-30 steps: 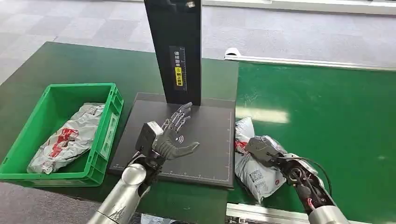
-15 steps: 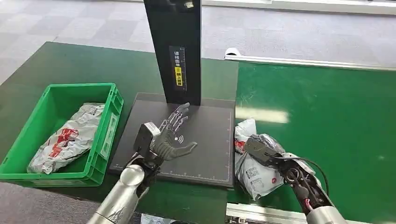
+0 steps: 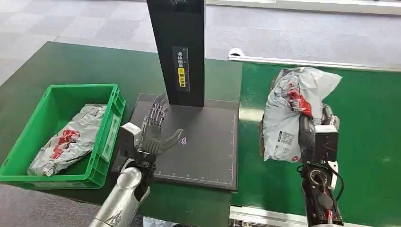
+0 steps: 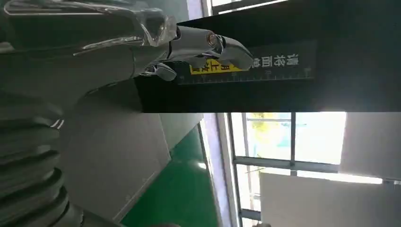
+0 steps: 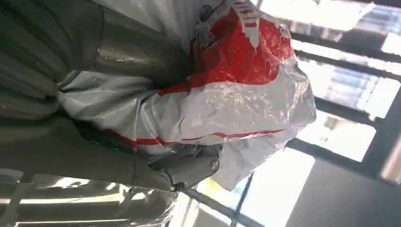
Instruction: Moved the parcel from conveyor to table for the left to box.
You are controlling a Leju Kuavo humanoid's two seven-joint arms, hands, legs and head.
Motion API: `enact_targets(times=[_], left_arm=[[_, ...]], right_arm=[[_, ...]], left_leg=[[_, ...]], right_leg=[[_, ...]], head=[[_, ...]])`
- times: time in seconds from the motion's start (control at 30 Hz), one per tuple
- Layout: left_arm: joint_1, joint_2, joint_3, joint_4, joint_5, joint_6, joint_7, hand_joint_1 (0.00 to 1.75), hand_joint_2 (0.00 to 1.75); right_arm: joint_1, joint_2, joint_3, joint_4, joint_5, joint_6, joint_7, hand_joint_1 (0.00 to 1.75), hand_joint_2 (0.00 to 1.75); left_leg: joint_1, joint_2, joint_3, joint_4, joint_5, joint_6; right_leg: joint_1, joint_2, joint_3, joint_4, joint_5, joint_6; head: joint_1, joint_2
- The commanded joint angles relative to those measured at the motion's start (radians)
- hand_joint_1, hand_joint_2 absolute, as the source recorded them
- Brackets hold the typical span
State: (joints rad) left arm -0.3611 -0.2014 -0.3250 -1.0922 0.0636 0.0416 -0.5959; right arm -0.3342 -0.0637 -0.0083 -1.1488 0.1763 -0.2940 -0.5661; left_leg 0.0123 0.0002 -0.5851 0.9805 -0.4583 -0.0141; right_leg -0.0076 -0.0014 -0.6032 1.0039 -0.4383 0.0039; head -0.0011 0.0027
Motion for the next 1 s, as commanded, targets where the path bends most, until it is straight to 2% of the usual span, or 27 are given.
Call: enact_targets(times=[0.03, 0.1, 0.47, 0.63, 0.73, 0.77, 0.83, 0.93, 0.97, 1.0], left_arm=[[-0.034, -0.012, 0.031, 0.045, 0.075, 0.031, -0.040, 0.00, 1.75], [-0.025, -0.014, 0.045, 0.013, 0.089, 0.105, -0.090, 0.00, 1.75], [-0.023, -0.010, 0.043, 0.004, 0.092, 0.107, -0.088, 0.00, 1.75], [-0.019, -0.014, 0.049, -0.003, 0.089, 0.144, -0.102, 0.00, 1.75], [0.034, -0.011, 0.081, -0.156, 0.058, 0.262, -0.102, 0.00, 1.75], [0.038, -0.003, 0.076, -0.165, 0.043, 0.280, -0.102, 0.00, 1.75], [0.016, 0.008, 0.053, -0.132, 0.005, 0.318, -0.102, 0.00, 1.75], [-0.005, 0.007, 0.022, -0.115, -0.010, 0.339, -0.102, 0.00, 1.75], [-0.010, 0.003, 0.016, -0.117, -0.012, 0.343, -0.102, 0.00, 1.75], [-0.019, -0.001, 0.007, -0.111, -0.012, 0.347, -0.102, 0.00, 1.75]], right_arm=[[0.086, 0.042, -0.075, -0.223, -0.054, -0.092, -0.065, 1.75, 1.75], [0.093, 0.030, -0.040, -0.232, -0.026, -0.099, -0.043, 1.75, 1.75], [0.090, 0.032, -0.035, -0.226, -0.024, -0.100, -0.041, 1.75, 1.75], [0.086, 0.024, -0.024, -0.214, -0.018, -0.087, -0.025, 1.75, 1.75], [0.036, -0.011, 0.076, -0.091, 0.033, 0.122, 0.158, 1.75, 1.75], [0.006, -0.011, 0.111, -0.014, 0.024, 0.246, 0.200, 1.75, 1.75], [-0.030, -0.002, 0.143, 0.093, 0.004, 0.354, 0.207, 1.75, 1.75], [-0.153, -0.008, 0.287, 0.262, 0.178, 0.401, 0.224, 1.75, 1.75], [-0.200, -0.012, 0.341, 0.306, 0.208, 0.476, 0.243, 1.75, 1.75], [-0.267, -0.011, 0.402, 0.370, 0.232, 0.552, 0.256, 1.75, 1.75]], left_leg=[[-0.001, 0.000, 0.002, 0.000, 0.000, 0.000], [0.000, 0.000, 0.001, 0.000, 0.000, 0.000], [0.000, 0.002, 0.006, -0.001, -0.002, 0.001], [0.000, 0.002, 0.002, 0.000, 0.000, 0.000], [0.000, 0.003, 0.004, -0.001, -0.001, 0.001], [0.000, 0.006, 0.003, 0.000, -0.002, 0.001], [0.000, 0.011, 0.007, -0.002, -0.002, 0.001], [0.000, 0.012, 0.006, -0.002, -0.001, 0.000], [0.000, 0.008, 0.004, -0.001, 0.000, 0.000], [0.000, 0.012, 0.004, -0.001, -0.001, 0.000]], right_leg=[[-0.001, 0.000, 0.001, 0.000, 0.000, 0.000], [0.000, -0.001, 0.001, 0.000, -0.001, 0.000], [0.000, 0.002, 0.005, -0.002, -0.001, 0.000], [0.000, 0.002, 0.001, 0.000, 0.000, 0.000], [0.000, 0.003, 0.002, -0.001, 0.000, 0.000], [0.000, 0.006, 0.001, -0.001, 0.001, 0.000], [0.000, 0.011, 0.004, -0.003, 0.002, 0.000], [0.001, 0.011, 0.003, -0.002, 0.002, -0.001], [0.000, 0.007, 0.001, 0.000, 0.001, -0.001], [0.000, 0.011, 0.000, 0.000, 0.002, -0.001]], head=[[0.000, 0.000], [0.000, 0.000], [0.000, 0.000], [0.000, 0.000], [0.000, 0.000], [0.000, 0.000], [0.000, 0.000], [0.000, 0.000], [0.000, 0.000], [0.000, 0.000]])
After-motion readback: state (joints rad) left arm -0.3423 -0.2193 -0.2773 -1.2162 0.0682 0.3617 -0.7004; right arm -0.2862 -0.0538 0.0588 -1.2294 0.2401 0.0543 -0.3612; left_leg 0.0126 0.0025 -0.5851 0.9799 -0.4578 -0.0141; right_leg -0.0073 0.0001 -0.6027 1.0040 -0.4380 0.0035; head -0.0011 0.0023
